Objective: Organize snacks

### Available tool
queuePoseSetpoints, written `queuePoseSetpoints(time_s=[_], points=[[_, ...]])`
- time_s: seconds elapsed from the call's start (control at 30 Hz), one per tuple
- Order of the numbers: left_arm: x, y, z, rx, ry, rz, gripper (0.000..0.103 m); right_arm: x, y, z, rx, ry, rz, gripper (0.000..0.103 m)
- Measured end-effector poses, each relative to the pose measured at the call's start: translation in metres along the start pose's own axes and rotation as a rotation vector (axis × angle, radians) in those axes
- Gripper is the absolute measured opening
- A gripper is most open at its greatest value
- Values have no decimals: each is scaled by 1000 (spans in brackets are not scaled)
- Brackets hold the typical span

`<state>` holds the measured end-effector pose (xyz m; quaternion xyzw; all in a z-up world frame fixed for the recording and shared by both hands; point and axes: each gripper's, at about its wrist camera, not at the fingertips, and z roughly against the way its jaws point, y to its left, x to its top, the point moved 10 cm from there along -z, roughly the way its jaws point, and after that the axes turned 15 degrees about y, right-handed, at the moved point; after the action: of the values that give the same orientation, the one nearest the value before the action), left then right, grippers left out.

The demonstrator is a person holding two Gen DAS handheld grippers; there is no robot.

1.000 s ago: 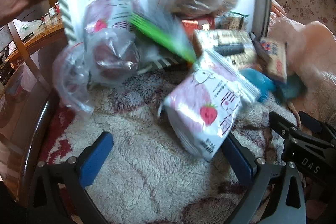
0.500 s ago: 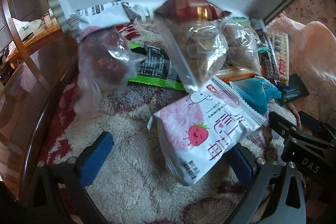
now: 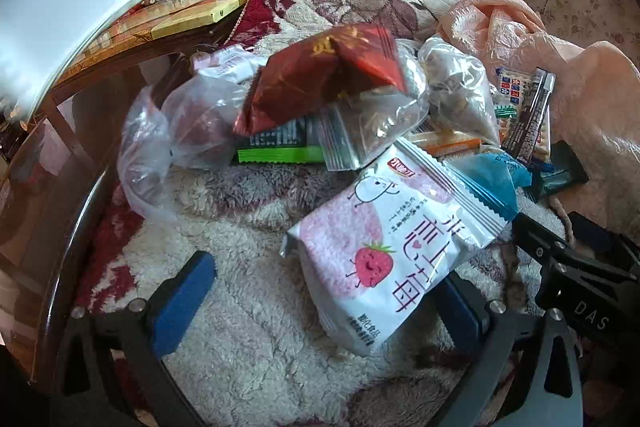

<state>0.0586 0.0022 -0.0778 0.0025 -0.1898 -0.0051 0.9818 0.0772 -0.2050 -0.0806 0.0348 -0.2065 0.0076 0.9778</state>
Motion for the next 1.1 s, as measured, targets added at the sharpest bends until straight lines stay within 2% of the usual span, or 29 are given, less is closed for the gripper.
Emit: queuePoseSetpoints(time_s=[1.1], points=[[0,0,0,0,0,0,103,1,-2,0,11,0,-4,92]])
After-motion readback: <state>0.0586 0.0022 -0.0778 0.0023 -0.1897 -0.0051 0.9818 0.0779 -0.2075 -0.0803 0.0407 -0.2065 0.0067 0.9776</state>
